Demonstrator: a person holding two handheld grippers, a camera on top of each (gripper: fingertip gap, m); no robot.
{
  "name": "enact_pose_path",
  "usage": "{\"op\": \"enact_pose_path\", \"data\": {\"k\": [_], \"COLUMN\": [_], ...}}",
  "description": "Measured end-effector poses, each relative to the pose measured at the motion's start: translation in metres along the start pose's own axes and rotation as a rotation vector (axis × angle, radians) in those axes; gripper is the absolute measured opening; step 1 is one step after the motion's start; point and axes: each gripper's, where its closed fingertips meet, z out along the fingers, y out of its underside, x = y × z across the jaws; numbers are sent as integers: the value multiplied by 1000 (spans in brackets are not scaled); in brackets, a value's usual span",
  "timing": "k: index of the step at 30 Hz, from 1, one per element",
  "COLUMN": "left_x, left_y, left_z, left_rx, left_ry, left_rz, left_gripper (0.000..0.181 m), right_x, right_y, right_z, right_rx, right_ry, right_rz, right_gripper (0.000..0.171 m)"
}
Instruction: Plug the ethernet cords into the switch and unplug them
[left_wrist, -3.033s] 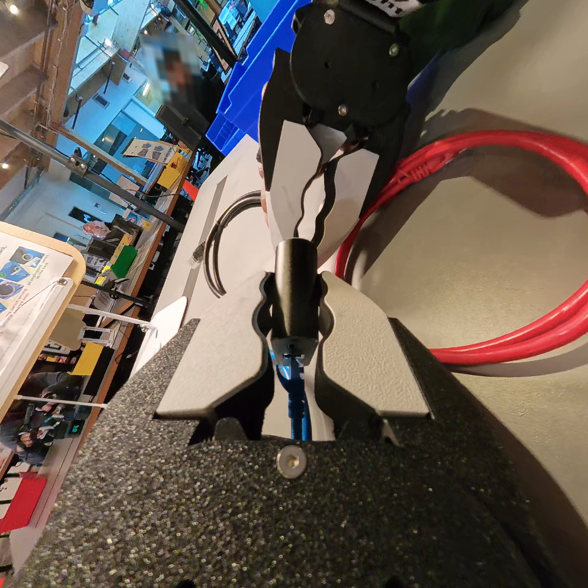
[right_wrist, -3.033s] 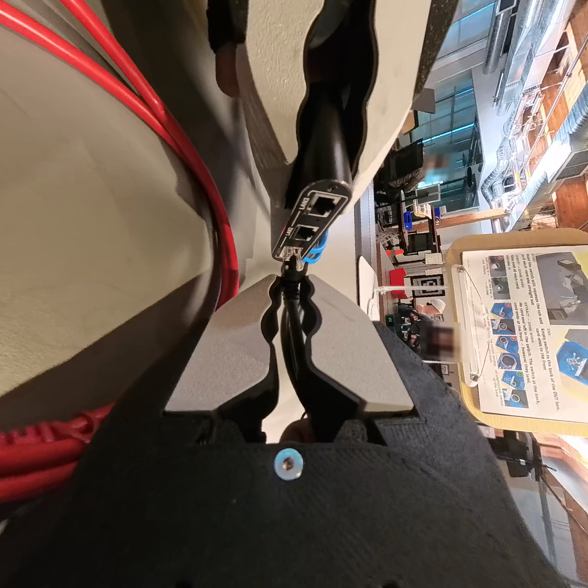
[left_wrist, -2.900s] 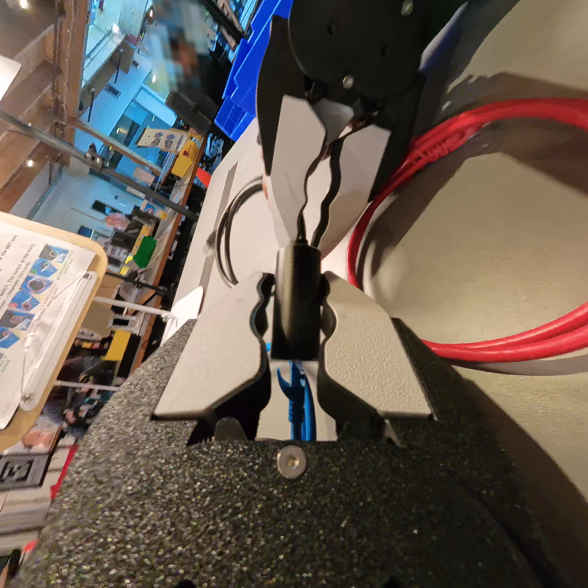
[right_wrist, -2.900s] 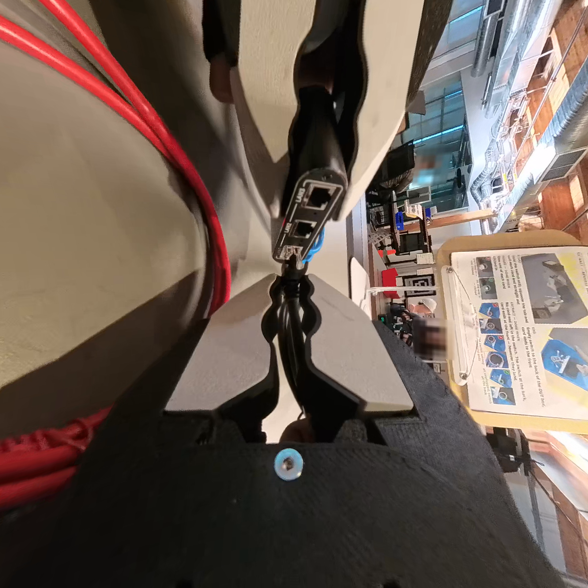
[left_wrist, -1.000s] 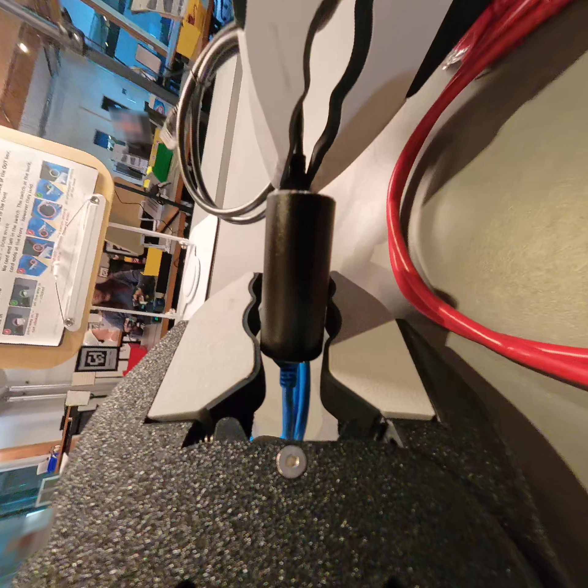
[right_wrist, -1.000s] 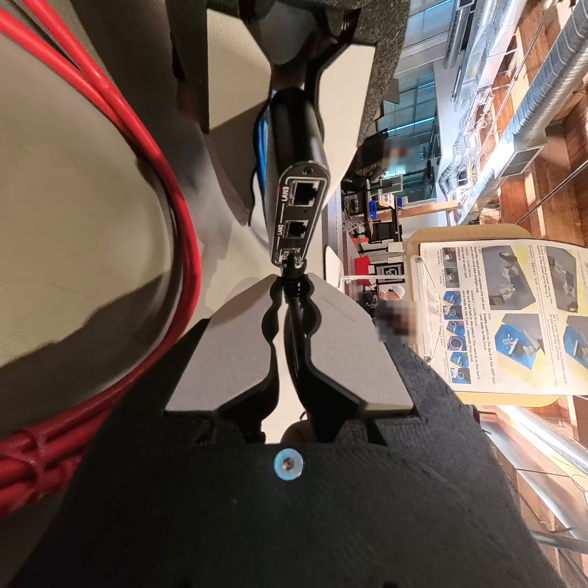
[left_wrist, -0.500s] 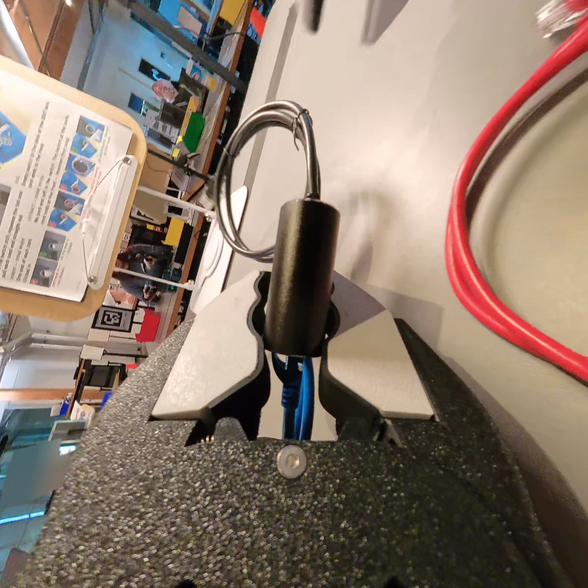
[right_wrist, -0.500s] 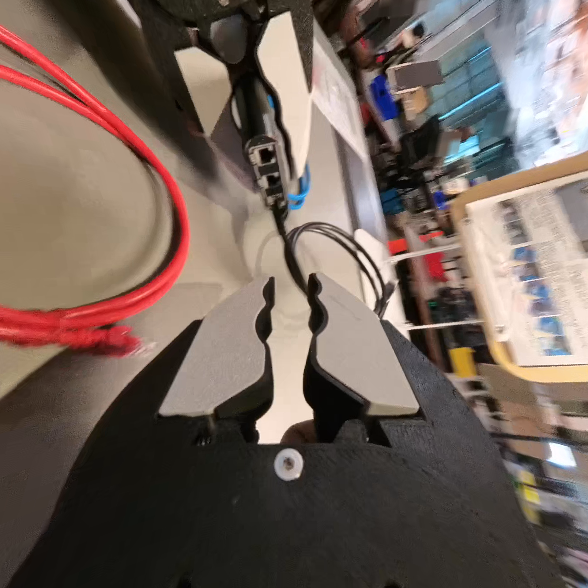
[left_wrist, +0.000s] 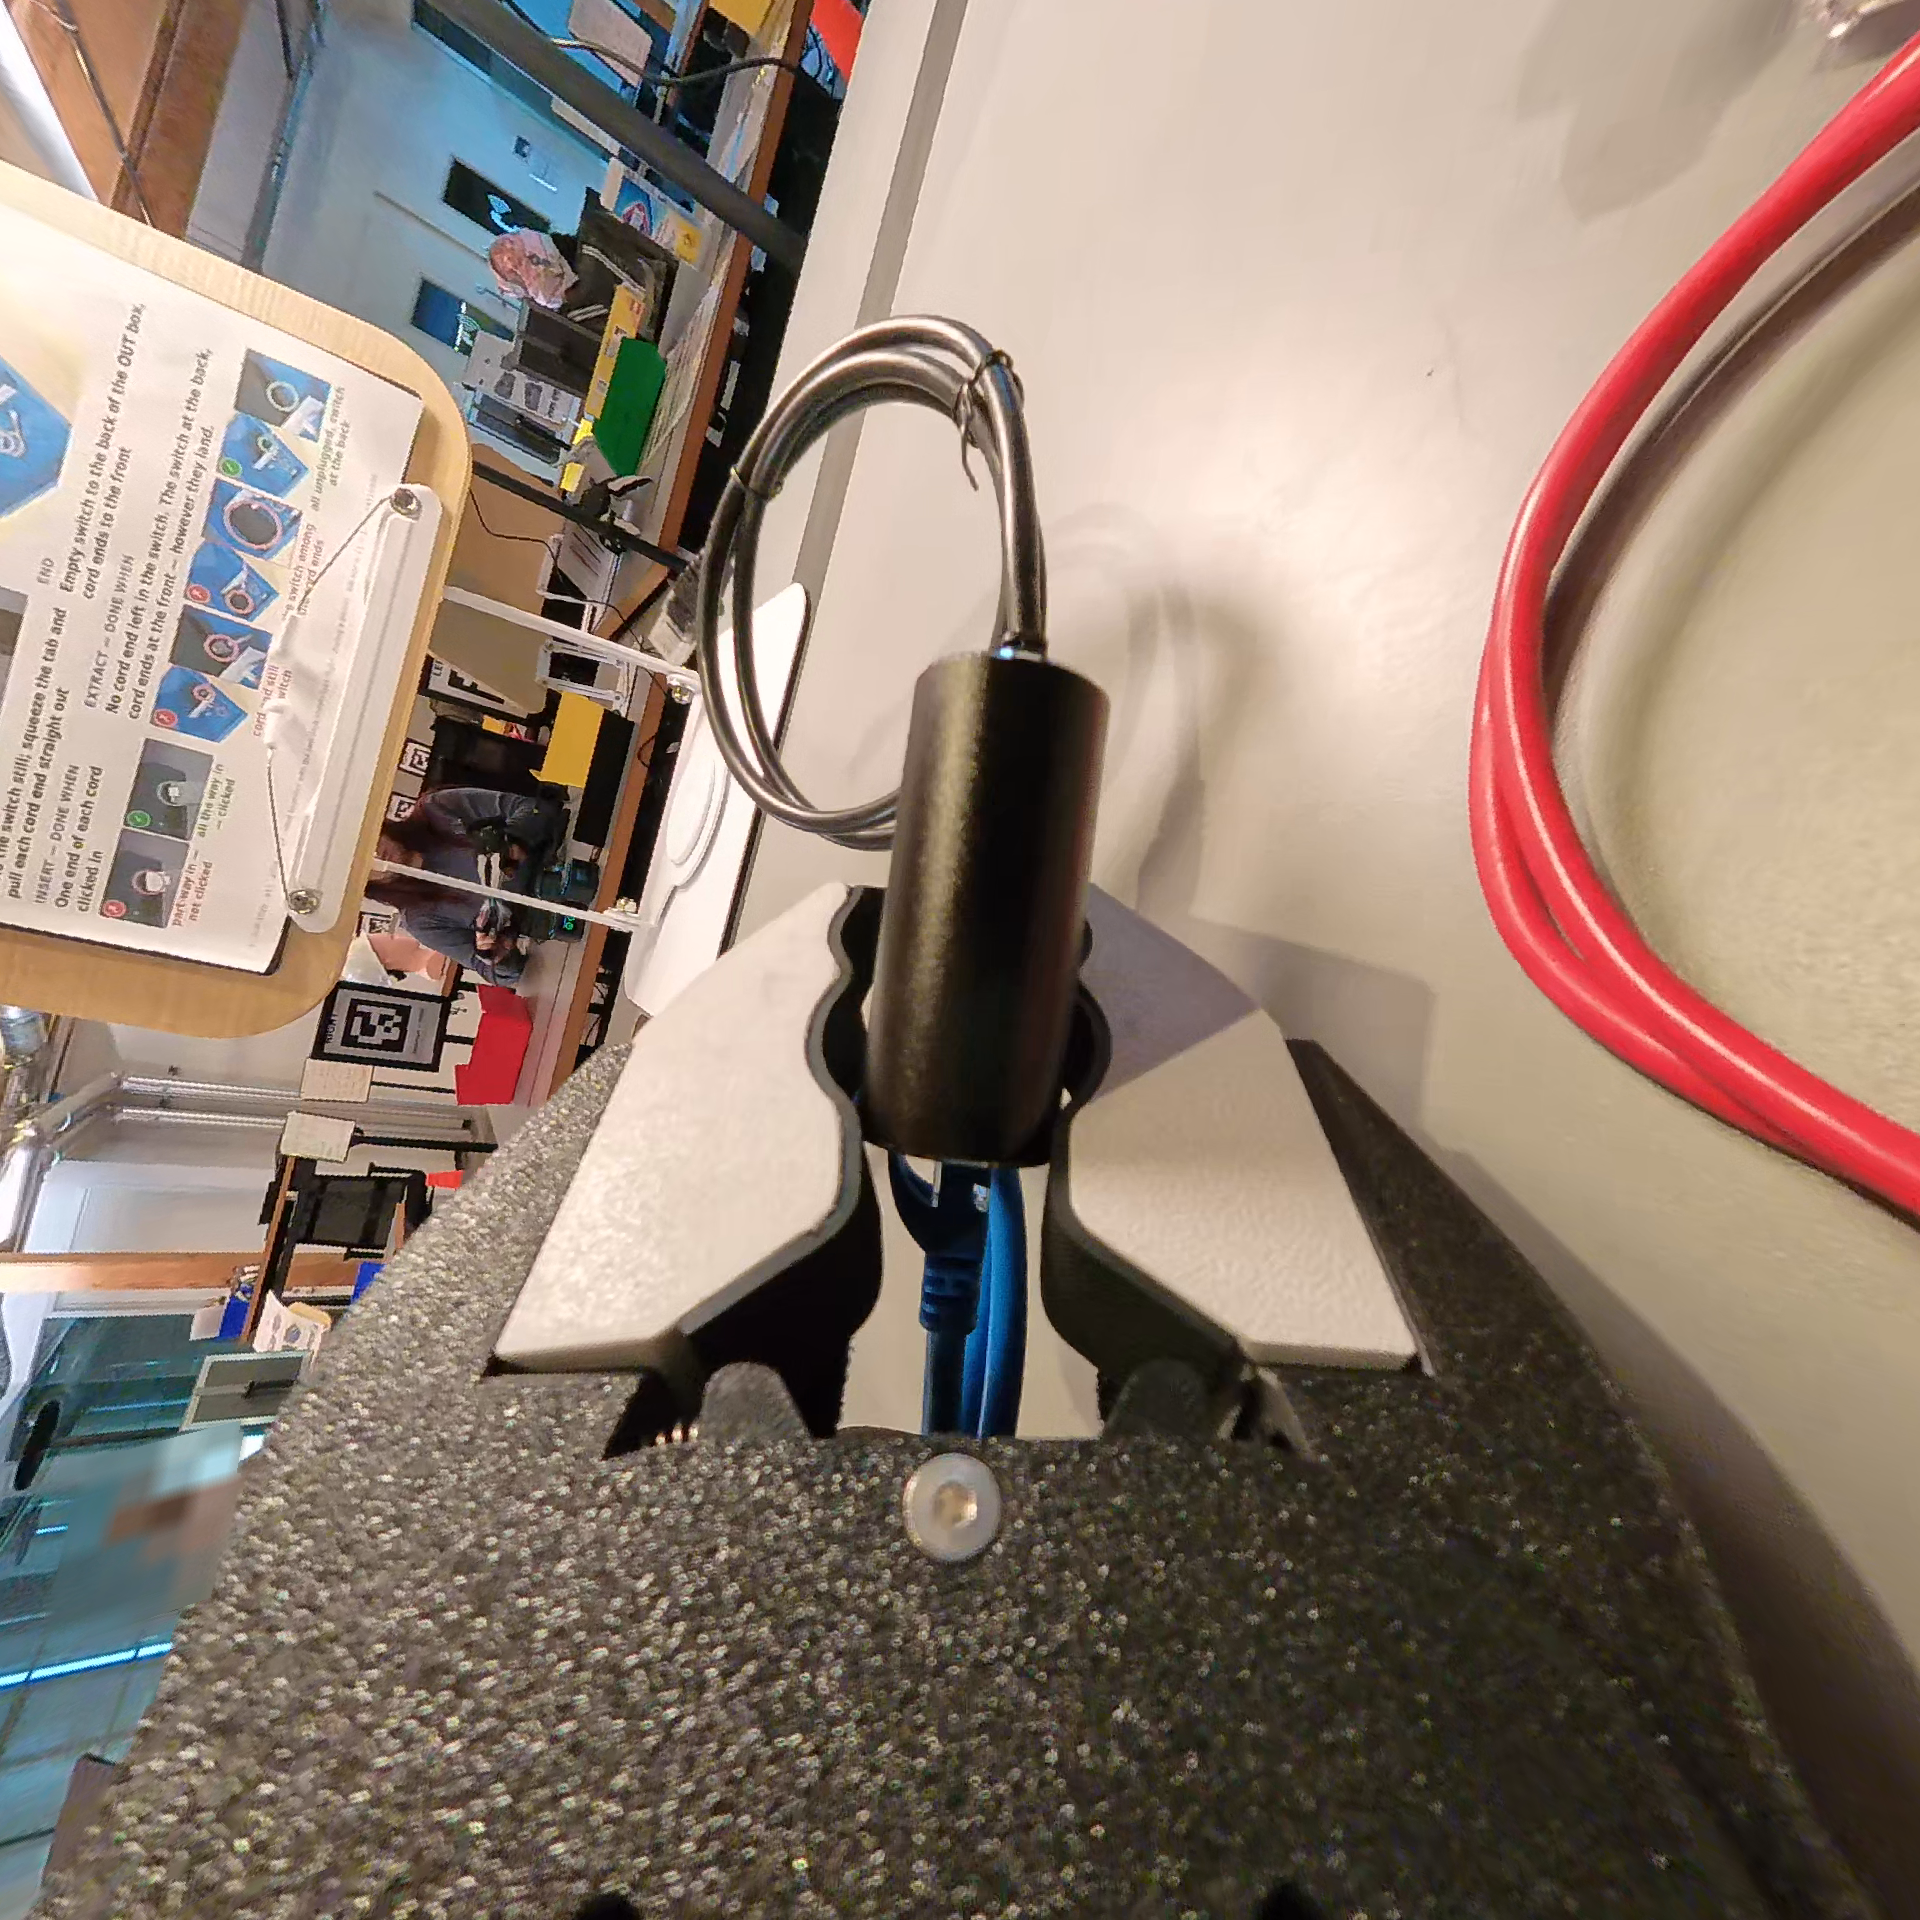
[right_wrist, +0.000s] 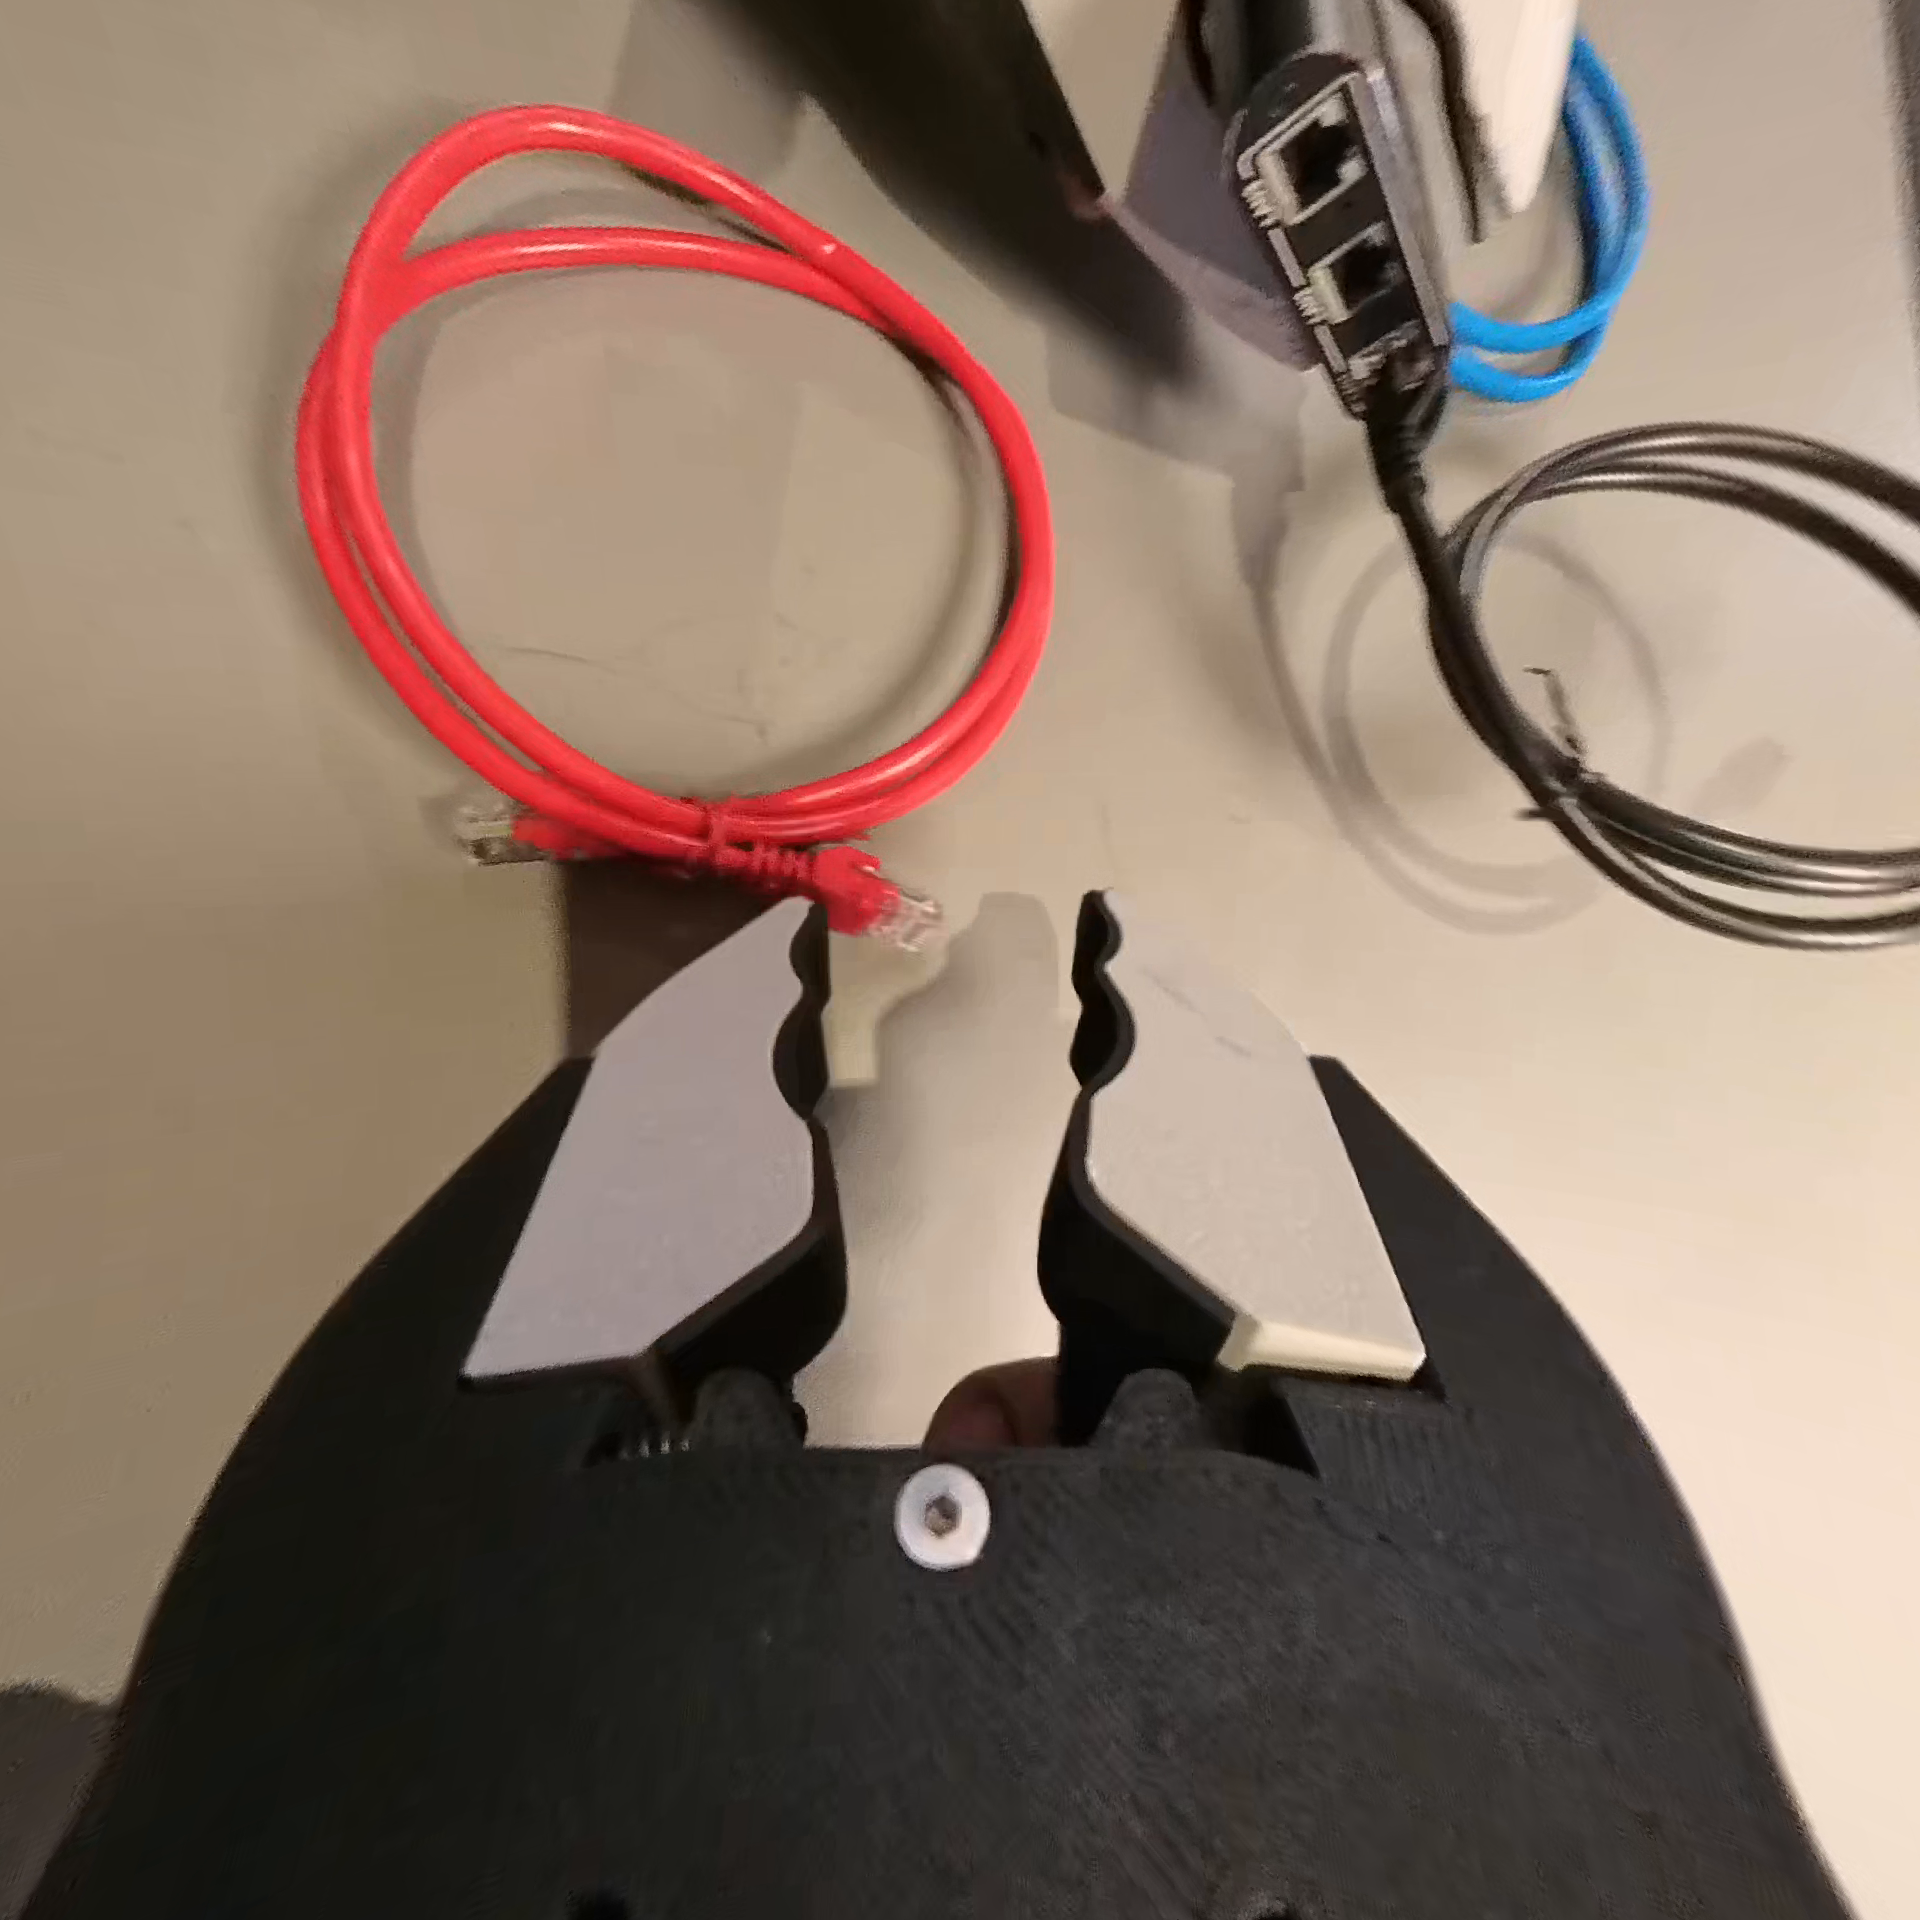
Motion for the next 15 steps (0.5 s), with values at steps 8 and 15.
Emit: {"op": "enact_pose_path", "data": {"k": [8,15], "left_x": [3,-5], "left_y": [-4,-4], "left_z": [0,-2], "left_rx": [6,-5], "left_ry": [6,-35], "left_rz": [31,27], "left_gripper": [34,34], "right_x": [-23,-11], "right_y": [6,5], "right_z": [23,21], "right_rx": [-18,-48], "right_ry": [-149,-53], "right_rz": [54,-54], "right_gripper": [49,28]}}
